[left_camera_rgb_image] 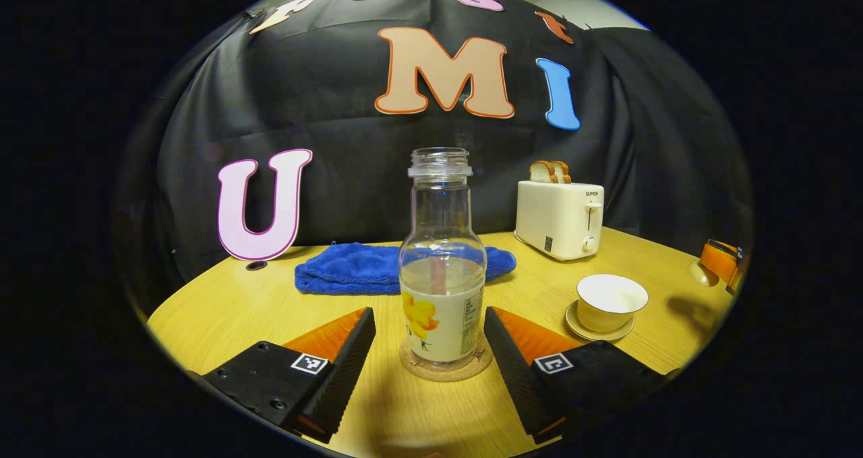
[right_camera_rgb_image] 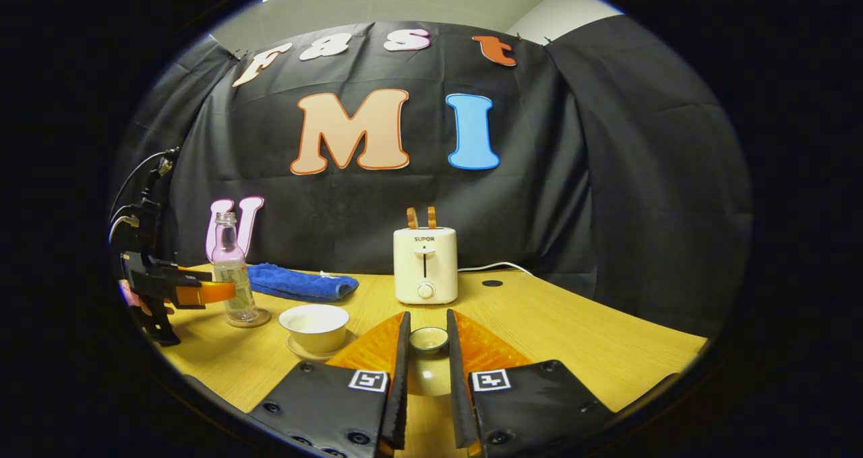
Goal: Open the teacup lid with one hand, grasp the water bottle and pour water into the teacup with the other hand; after pouring, place the water bottle on the coaster and then close the teacup lid.
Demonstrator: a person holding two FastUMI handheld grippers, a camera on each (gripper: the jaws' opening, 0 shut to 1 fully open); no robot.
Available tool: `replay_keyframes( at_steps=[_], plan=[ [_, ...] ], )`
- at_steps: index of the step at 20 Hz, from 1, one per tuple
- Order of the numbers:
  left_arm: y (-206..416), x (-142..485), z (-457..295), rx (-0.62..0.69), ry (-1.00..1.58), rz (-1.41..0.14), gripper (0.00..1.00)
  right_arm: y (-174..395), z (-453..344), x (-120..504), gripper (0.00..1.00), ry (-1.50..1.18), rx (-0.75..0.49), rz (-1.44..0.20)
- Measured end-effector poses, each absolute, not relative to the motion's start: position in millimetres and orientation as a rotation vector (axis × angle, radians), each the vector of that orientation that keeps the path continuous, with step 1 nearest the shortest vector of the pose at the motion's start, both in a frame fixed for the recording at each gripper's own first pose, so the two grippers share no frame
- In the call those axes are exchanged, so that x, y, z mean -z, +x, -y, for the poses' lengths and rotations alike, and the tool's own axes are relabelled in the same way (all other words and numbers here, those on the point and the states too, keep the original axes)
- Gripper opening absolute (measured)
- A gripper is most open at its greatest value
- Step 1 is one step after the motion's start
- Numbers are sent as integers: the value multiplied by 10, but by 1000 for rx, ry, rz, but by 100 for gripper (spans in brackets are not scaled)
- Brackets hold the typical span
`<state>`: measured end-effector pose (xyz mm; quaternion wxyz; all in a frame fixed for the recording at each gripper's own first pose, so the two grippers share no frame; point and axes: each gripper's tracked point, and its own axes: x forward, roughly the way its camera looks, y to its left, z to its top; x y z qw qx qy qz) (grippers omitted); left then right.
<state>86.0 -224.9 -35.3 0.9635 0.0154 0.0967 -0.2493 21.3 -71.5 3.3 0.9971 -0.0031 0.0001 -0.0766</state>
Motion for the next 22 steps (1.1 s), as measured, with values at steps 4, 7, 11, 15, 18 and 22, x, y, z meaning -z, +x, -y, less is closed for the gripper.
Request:
replay_keyframes(
  at_steps=[4, 7, 11, 15, 18, 22],
  plan=[
    [770, 248, 2075, 475, 16, -134, 95, 466, 462, -20, 31, -3, 71, -2],
    [705, 129, 2057, 488, 0, -61, 94, 670, 262, -6, 30, -1, 12, -5],
    [693, 90, 1916, 439, -15, -37, 94, 904, 15, 9, 29, 2, -56, -9],
    [686, 58, 1637, 323, -17, -10, 94, 1054, -229, 21, 31, 5, -142, -13],
    [692, 46, 1413, 221, -9, -12, 94, 1098, -411, 25, 29, 9, -218, -16],
    [663, 45, 1186, 121, -5, -14, 94, 1109, -598, 29, 29, 12, -315, -21]
  ],
)
